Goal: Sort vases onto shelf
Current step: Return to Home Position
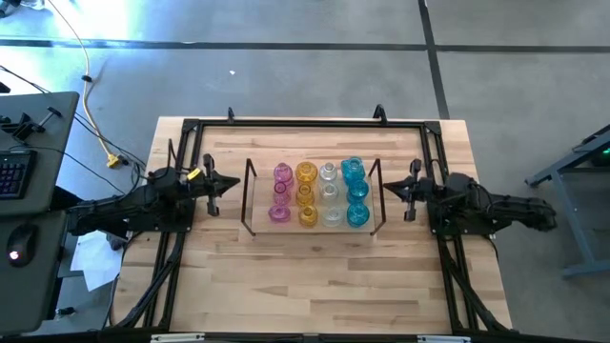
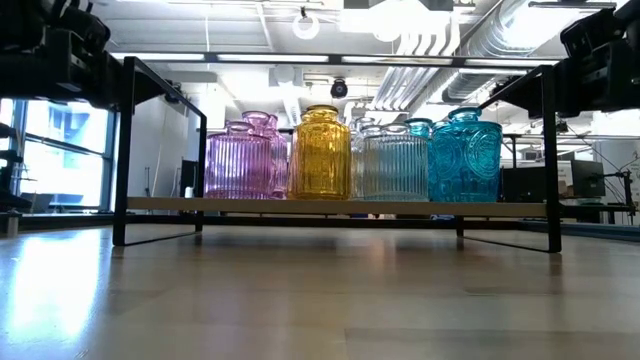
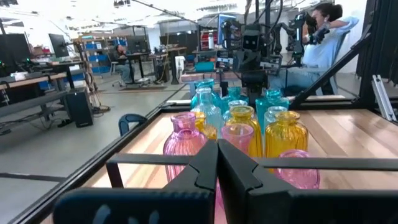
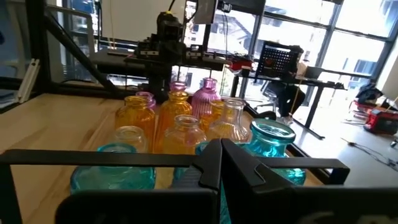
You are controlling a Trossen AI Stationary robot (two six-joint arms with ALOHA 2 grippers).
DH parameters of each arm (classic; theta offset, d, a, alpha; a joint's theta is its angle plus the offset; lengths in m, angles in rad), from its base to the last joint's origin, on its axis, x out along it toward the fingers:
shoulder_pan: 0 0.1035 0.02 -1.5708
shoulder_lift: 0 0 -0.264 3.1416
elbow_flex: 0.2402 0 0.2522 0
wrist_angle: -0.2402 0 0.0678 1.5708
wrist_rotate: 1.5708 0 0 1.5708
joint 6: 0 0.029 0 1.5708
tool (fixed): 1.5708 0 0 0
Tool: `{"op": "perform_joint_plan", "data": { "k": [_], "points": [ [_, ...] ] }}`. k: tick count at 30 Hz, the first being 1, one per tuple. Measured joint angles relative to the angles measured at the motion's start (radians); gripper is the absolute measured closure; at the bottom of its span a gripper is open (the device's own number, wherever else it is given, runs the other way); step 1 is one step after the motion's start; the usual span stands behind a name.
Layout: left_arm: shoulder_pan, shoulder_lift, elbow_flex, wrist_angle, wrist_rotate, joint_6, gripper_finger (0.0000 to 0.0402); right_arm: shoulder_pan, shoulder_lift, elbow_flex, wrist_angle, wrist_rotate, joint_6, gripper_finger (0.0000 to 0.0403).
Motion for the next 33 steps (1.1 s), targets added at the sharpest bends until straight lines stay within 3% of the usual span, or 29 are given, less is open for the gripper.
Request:
{"op": "perform_joint_plan", "data": {
  "k": [10,18,33],
  "points": [
    [0.0,0.0,0.0,-0.027,0.0,-0.005,0.0401,-0.035,0.0,0.0,0.067,-0.01,0.015,0.0403],
    [0.0,0.0,0.0,-0.027,0.0,-0.01,0.0401,-0.035,0.0,0.0,0.06,0.222,0.012,0.0403],
    [0.0,0.0,0.0,-0.027,0.0,-0.019,0.0401,-0.035,0.006,0.0,0.015,0.221,-0.05,0.0403]
  ]
}}
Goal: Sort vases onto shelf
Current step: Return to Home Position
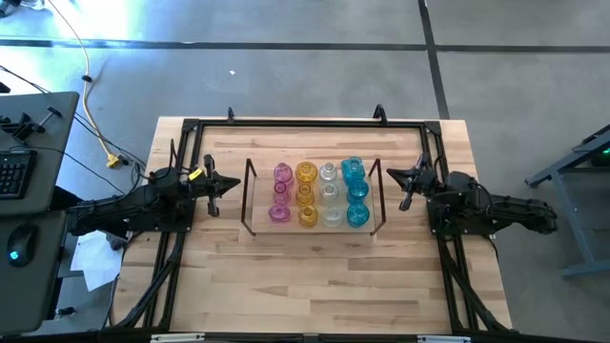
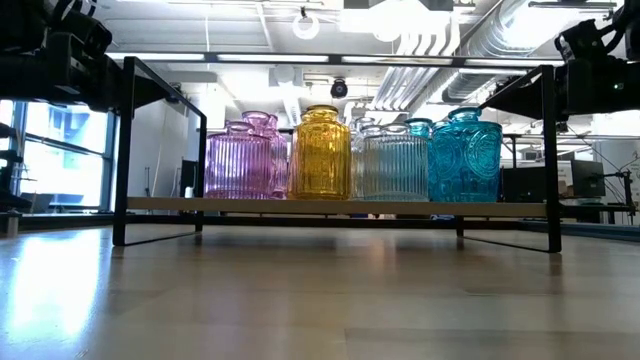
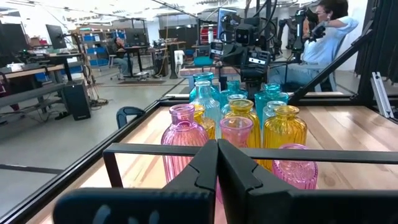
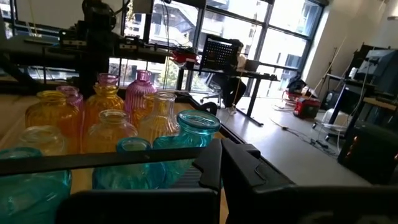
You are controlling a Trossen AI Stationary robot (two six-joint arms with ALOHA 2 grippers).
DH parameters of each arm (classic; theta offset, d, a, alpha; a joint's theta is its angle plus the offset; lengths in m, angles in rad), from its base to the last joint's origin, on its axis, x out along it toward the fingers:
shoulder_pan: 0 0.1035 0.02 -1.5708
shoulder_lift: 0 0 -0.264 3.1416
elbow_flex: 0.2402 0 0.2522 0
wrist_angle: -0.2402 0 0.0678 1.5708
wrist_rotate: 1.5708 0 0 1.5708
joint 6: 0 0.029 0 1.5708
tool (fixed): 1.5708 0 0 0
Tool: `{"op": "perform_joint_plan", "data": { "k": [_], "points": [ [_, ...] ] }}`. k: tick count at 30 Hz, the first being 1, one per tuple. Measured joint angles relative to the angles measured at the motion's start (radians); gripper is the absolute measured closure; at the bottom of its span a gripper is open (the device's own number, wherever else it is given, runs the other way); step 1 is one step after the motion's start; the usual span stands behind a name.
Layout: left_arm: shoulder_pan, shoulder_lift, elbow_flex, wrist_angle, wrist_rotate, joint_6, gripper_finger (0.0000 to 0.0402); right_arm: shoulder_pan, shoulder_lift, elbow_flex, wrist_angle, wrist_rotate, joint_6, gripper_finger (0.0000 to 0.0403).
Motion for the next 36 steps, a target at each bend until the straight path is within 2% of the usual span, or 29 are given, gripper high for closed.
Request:
{"op": "perform_joint_plan", "data": {
  "k": [6,36],
  "points": [
    [0.0,0.0,0.0,0.0,0.0,0.0,0.0401,0.0,0.0,0.0,-0.001,-0.001,0.088,0.0403],
    [0.0,0.0,0.0,0.0,0.0,0.0,0.0401,0.0,0.001,0.0,-0.002,-0.002,0.081,0.0403]
  ]
}}
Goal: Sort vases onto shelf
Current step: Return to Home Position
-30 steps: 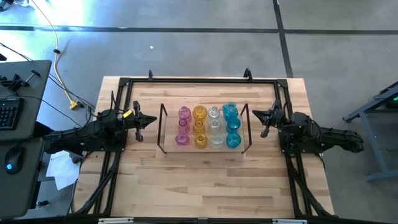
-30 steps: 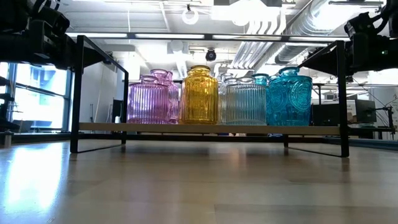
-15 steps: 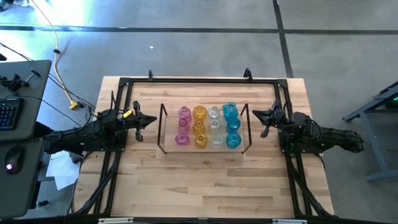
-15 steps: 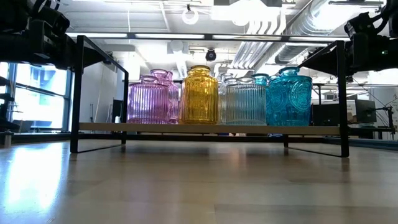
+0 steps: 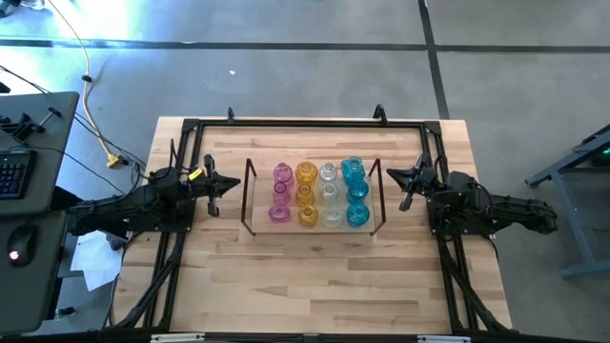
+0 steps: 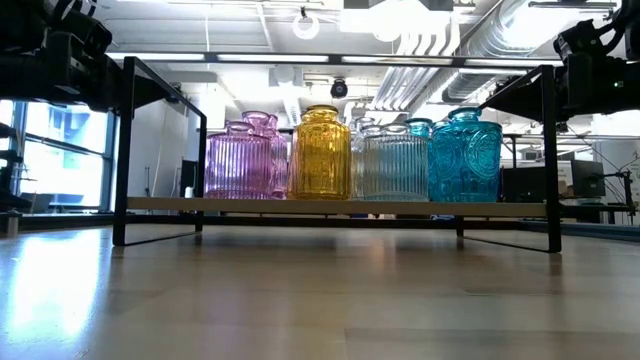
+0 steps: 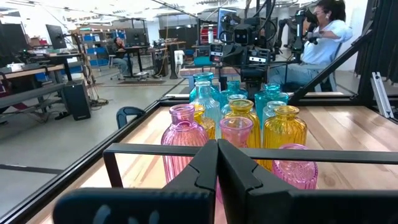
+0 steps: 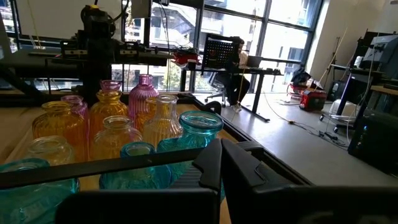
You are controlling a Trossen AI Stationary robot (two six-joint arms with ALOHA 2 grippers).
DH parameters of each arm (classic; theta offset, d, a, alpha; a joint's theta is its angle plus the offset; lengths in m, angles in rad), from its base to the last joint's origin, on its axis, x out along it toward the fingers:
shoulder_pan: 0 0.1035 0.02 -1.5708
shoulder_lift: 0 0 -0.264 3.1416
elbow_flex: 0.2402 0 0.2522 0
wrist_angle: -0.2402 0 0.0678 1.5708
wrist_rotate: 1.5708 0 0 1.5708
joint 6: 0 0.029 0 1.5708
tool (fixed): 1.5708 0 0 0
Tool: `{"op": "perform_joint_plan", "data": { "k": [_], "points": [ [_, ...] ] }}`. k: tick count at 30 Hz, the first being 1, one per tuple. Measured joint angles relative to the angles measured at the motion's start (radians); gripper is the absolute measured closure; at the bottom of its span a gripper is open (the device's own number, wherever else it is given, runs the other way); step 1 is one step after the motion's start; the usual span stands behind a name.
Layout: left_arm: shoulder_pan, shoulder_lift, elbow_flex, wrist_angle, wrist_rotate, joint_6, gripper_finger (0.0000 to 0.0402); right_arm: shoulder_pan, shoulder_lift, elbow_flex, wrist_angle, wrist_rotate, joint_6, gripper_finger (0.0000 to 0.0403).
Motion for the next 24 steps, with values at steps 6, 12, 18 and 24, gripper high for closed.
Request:
{"op": "perform_joint_plan", "data": {
  "k": [6,12,18,24],
  "points": [
    [0.0,0.002,0.0,0.0,0.0,0.0,0.0401,0.0,0.007,0.0,-0.001,0.0,0.0,0.0403],
    [0.0,0.002,0.0,0.0,0.0,0.0,0.0401,0.0,0.007,0.0,-0.001,-0.001,0.0,0.0403],
    [0.0,0.002,0.0,0.0,0.0,0.0,0.0401,0.0,0.007,0.0,-0.001,0.0,0.0,0.0403],
    [0.0,0.002,0.0,0.0,0.0,0.0,0.0401,0.0,0.007,0.0,-0.001,0.0,0.0,0.0403]
  ]
}}
